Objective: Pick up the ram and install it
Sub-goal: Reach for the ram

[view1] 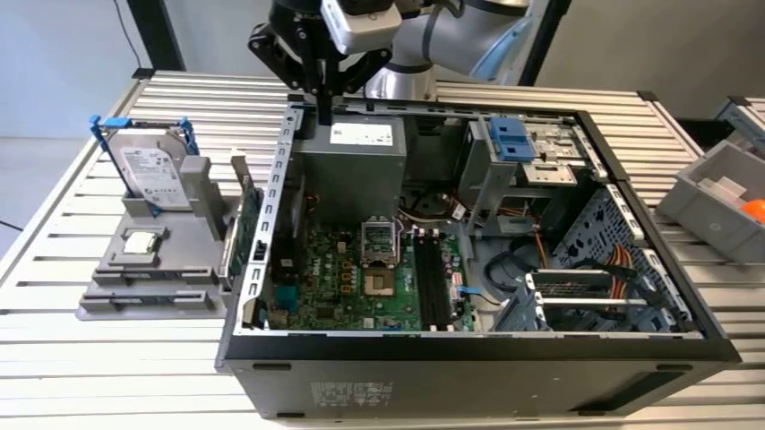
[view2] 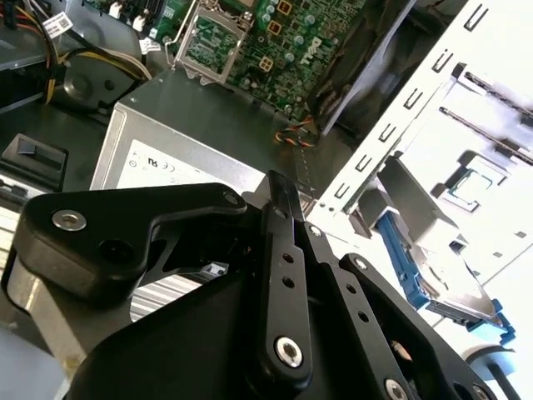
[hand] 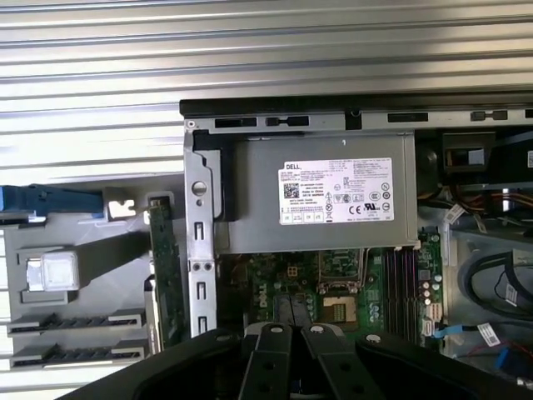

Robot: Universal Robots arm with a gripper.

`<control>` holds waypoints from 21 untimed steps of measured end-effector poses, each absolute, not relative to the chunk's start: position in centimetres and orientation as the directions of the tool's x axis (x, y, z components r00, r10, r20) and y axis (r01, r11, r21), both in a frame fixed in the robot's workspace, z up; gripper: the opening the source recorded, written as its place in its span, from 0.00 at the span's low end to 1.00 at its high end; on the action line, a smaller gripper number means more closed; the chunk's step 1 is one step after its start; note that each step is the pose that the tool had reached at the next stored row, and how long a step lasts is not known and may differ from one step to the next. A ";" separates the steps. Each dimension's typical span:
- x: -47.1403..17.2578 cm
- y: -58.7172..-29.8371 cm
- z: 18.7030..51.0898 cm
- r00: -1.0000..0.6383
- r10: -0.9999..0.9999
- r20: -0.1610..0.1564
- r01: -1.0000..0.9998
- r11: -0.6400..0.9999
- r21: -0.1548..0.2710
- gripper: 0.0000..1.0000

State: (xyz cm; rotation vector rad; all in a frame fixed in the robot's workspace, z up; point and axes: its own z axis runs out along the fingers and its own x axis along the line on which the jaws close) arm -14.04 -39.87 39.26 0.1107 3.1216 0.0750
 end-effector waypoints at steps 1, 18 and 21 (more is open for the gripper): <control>-14.1 -39.9 39.3 -0.997 0.071 -0.015 0.070 0.996 0.049 0.00; -15.3 -39.9 39.3 -0.997 0.071 -0.015 0.071 0.996 0.049 0.00; -15.7 -39.9 39.3 -0.997 0.071 -0.015 0.070 0.996 0.049 0.00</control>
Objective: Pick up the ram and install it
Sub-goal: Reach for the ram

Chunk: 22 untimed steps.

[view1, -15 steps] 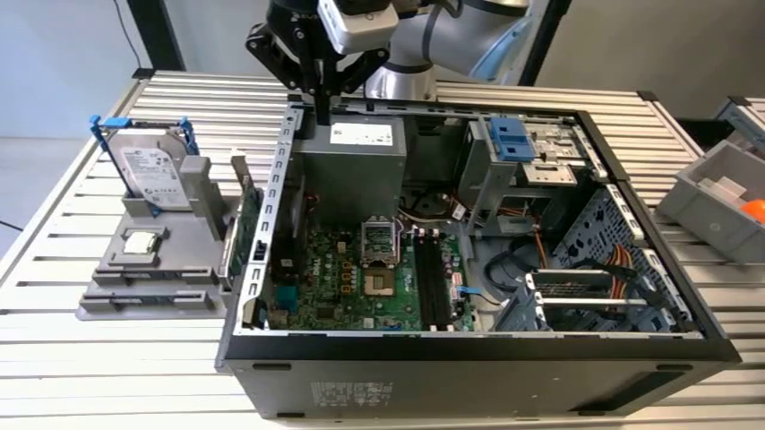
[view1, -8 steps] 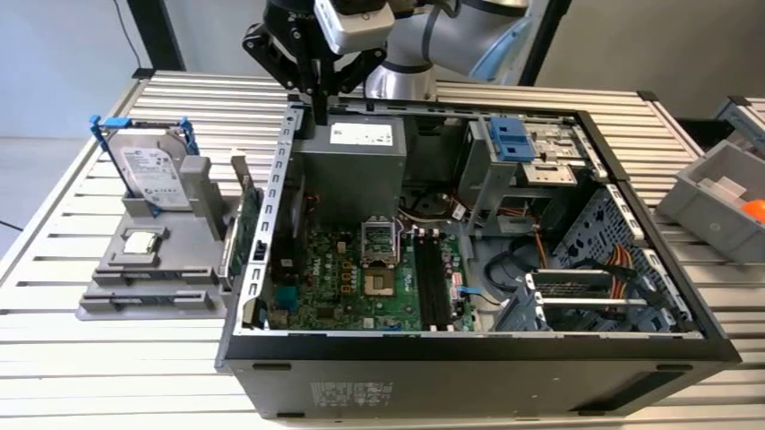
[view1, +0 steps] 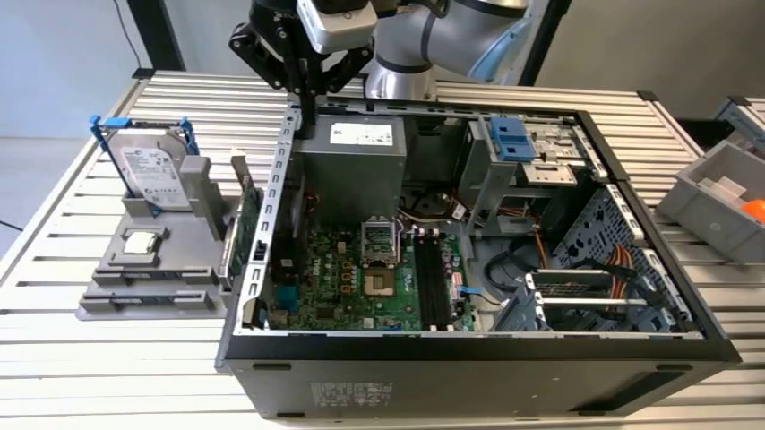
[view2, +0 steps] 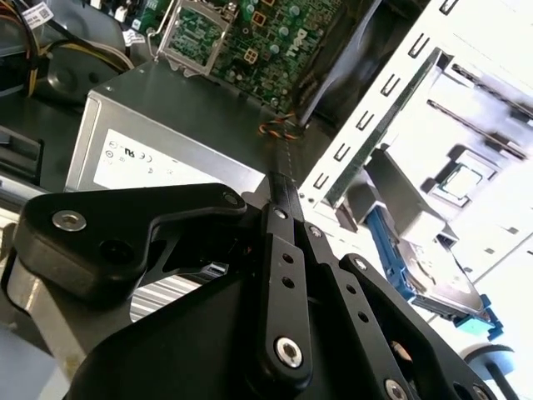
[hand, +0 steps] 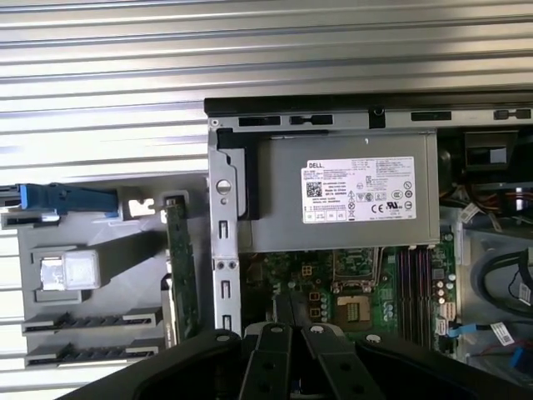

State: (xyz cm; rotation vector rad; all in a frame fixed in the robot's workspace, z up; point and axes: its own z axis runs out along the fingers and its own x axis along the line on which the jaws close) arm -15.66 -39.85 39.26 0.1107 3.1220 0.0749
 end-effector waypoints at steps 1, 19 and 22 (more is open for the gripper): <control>-15.8 -39.9 39.3 -0.997 0.071 -0.015 0.070 0.996 0.048 0.00; -17.4 -39.8 39.3 -0.998 0.054 -0.015 0.053 0.997 0.048 0.00; -17.7 -39.8 39.3 -0.999 0.053 -0.015 0.052 0.997 0.048 0.00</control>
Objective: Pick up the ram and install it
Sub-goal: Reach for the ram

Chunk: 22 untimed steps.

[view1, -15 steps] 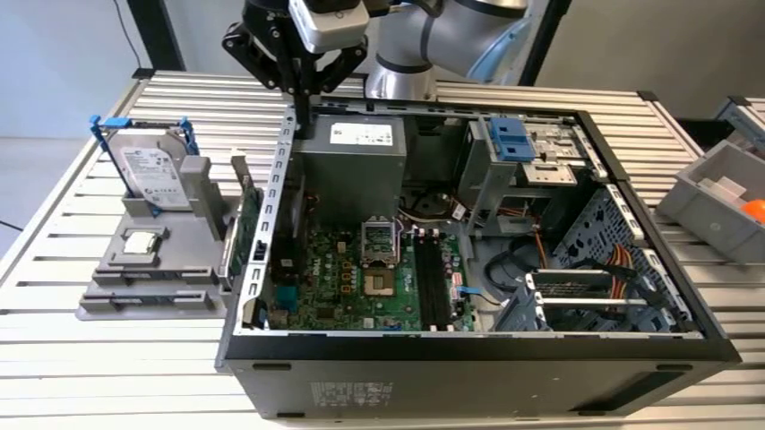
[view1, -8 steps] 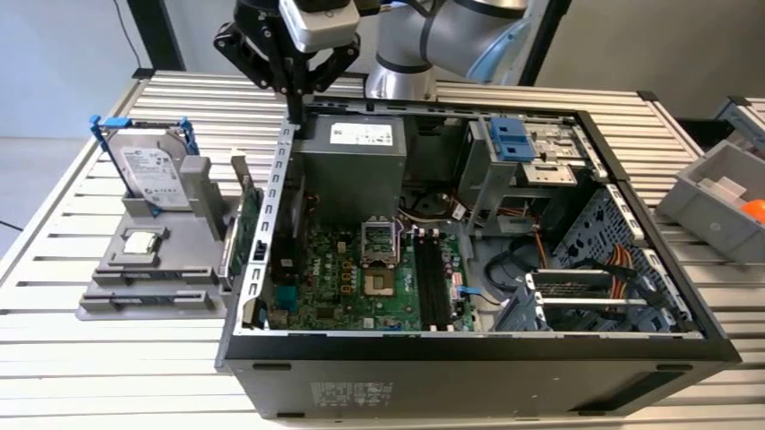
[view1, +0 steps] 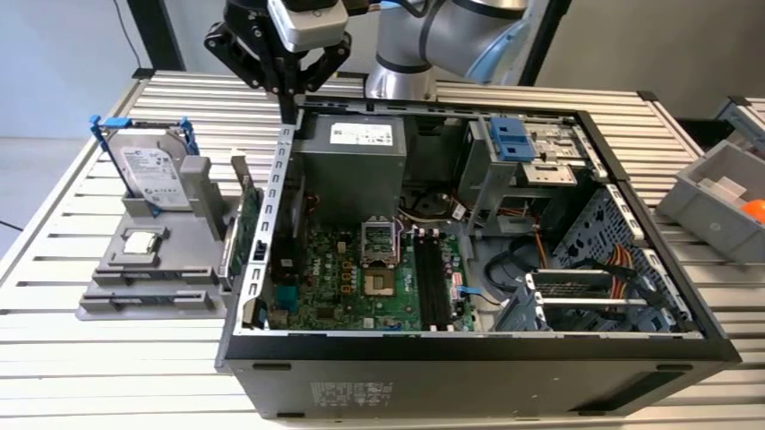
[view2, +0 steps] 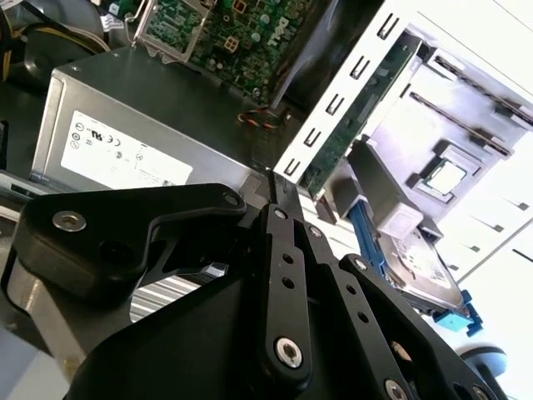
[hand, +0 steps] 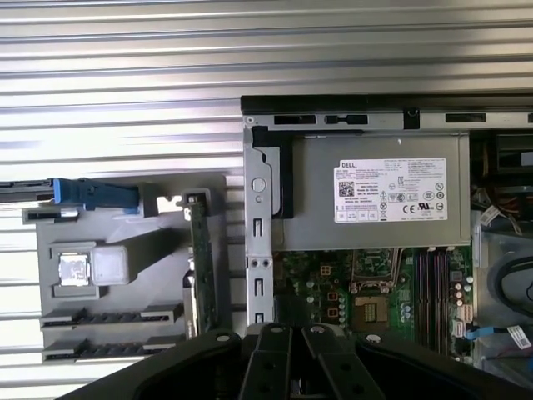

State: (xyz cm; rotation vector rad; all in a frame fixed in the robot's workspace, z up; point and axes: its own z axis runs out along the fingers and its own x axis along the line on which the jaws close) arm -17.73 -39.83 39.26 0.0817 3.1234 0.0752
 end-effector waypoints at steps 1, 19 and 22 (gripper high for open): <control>-17.8 -39.8 39.3 -0.999 0.052 -0.015 0.052 0.997 0.048 0.00; -19.3 -39.8 39.3 -0.999 0.047 -0.015 0.046 0.998 0.049 0.00; -19.5 -39.8 39.3 -0.999 0.046 -0.015 0.046 0.998 0.048 0.00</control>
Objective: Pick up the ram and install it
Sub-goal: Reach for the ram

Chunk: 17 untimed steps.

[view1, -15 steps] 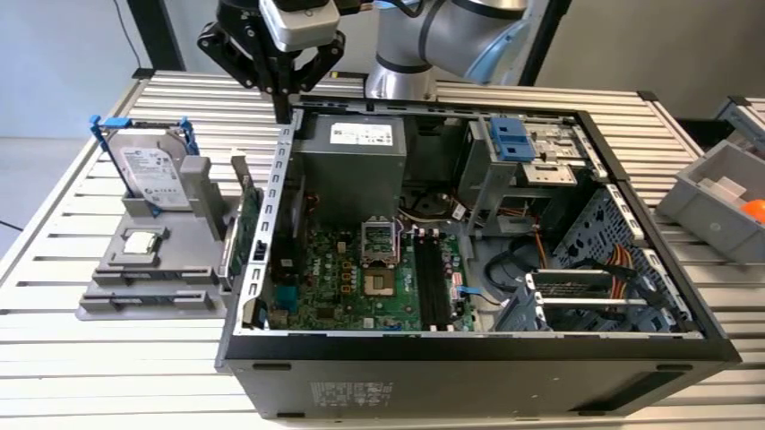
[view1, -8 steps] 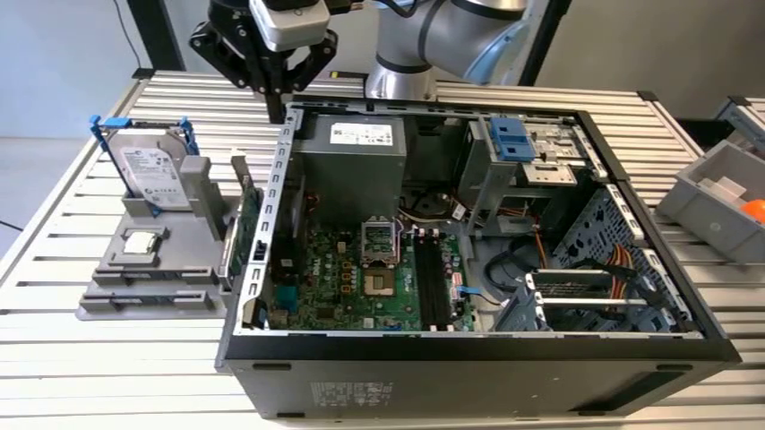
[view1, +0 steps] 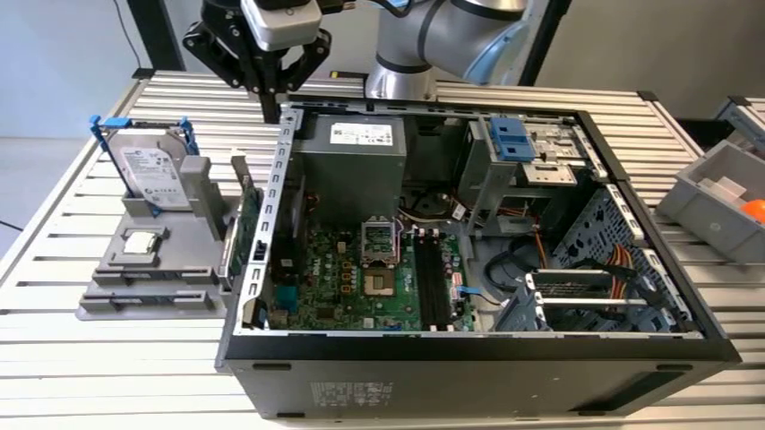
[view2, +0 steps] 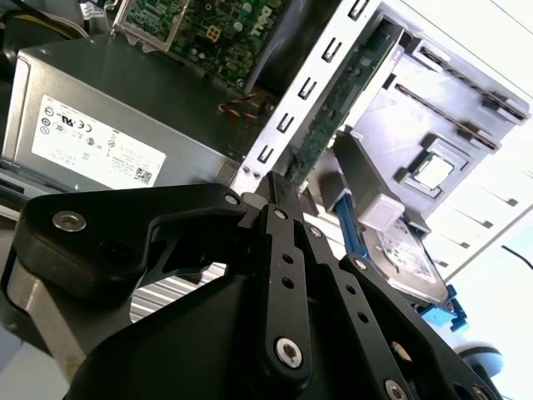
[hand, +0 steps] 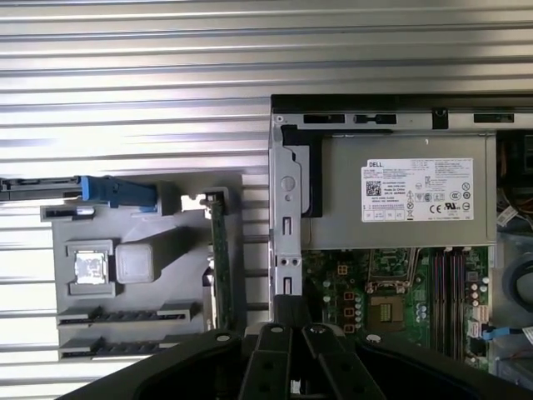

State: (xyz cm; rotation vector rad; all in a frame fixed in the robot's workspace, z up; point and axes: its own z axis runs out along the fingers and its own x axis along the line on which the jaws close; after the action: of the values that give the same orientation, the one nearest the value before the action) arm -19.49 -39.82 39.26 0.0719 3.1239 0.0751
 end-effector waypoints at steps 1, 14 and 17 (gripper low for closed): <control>-19.5 -39.8 39.3 -0.999 0.046 -0.015 0.046 0.998 0.049 0.00; -20.2 -39.8 39.3 -0.999 0.046 -0.014 0.045 0.998 0.048 0.00; -20.3 -39.8 39.3 -0.999 0.046 -0.013 0.045 0.998 0.048 0.00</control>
State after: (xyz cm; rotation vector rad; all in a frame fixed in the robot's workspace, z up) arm -20.28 -39.78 39.26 0.0715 3.1256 0.0752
